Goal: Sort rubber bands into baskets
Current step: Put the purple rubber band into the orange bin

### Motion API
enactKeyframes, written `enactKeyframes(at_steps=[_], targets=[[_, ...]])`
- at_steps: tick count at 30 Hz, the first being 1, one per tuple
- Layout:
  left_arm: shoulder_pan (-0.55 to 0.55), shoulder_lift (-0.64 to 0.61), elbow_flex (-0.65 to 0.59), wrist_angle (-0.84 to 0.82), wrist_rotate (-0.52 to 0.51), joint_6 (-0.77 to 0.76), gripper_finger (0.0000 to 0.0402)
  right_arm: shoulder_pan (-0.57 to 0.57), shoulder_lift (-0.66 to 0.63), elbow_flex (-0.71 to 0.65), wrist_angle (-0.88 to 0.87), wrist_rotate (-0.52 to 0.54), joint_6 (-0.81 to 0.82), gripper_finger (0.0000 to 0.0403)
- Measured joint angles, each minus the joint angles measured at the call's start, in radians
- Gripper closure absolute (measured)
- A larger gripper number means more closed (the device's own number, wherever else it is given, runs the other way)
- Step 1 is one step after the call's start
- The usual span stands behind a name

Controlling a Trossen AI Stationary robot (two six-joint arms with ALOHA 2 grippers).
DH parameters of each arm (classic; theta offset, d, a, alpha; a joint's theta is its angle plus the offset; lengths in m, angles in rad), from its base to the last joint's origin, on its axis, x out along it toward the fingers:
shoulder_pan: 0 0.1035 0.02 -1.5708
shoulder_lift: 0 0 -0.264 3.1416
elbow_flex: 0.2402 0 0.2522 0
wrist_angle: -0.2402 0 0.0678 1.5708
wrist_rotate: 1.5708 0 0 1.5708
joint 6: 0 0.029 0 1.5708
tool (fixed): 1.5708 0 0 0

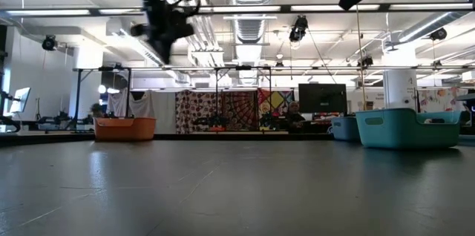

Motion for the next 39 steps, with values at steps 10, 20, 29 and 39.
enactKeyframes(at_steps=[10,20,29,39], targets=[[0.251,0.019,-0.057,-0.071,-0.06,-0.08,0.0402,0.0,-0.002,0.0,0.002,0.041,-0.024,0.0353],[0.365,0.024,-0.218,0.144,0.082,-0.082,0.0401,-0.024,-0.002,0.0,0.008,0.057,-0.032,0.0355],[0.371,0.073,-0.36,0.367,0.154,-0.123,0.0401,-0.042,-0.002,0.0,0.085,0.082,-0.05,0.0351],[0.376,0.166,-0.361,0.314,0.134,-0.157,0.0384,-0.044,-0.002,0.017,0.272,0.078,-0.053,0.0303]])
